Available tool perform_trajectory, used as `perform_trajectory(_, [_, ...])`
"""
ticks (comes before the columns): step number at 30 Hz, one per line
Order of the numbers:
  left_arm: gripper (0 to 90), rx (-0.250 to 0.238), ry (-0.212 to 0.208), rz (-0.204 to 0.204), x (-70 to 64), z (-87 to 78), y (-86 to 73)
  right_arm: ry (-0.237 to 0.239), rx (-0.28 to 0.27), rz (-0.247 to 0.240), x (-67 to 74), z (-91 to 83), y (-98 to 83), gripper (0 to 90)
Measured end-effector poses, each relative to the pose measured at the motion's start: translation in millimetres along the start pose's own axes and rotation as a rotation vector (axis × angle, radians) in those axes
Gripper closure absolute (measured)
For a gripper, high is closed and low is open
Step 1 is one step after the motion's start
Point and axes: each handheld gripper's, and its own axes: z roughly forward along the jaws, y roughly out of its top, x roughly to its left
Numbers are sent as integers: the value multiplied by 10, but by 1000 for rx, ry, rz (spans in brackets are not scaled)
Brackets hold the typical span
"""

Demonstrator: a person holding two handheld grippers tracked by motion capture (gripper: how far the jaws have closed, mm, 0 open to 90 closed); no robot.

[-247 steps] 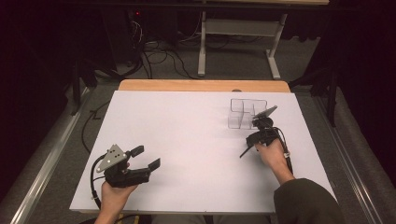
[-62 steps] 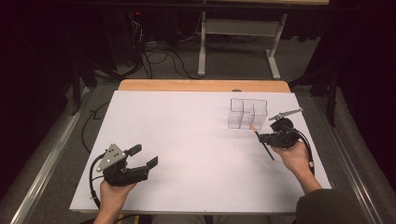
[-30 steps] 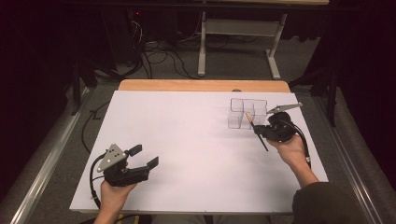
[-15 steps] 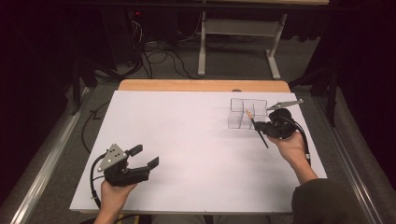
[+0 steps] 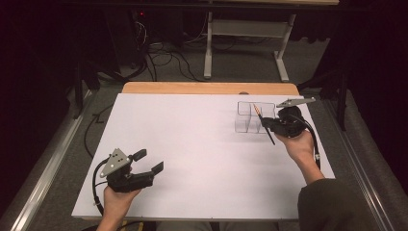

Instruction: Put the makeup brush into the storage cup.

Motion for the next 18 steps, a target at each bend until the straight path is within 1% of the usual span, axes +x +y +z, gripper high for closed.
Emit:
perform_trajectory(1, [213,1,-8,-6,-2,2,-1,-1,-2,-2,-4,-3,9,848])
perform_trajectory(5, [213,1,-8,-5,-2,3,-1,-4,-15,-12,-22,-14,39,848])
perform_trajectory(6, [214,1,-8,-5,-3,2,-1,-2,-13,-4,-23,-25,46,848])
perform_trajectory(7, [213,1,-8,-5,-3,2,-1,-4,-24,-1,-28,-28,53,848])
perform_trajectory(8, [214,0,-1,0,-1,0,0,-6,-35,-7,-45,-55,70,848])
perform_trajectory(11, [214,0,0,0,-2,0,0,-9,-44,-2,-60,-72,85,848])
perform_trajectory(15, [214,2,1,0,-1,1,0,-20,-46,-4,-88,-78,111,848])
perform_trajectory(16, [213,2,1,0,-1,2,0,-21,-49,2,-92,-78,119,848])
perform_trajectory(17, [214,2,0,0,-1,2,-1,-21,-52,-5,-103,-77,129,848])
perform_trajectory(18, [214,2,0,0,-1,2,-1,-23,-55,2,-105,-75,139,848])
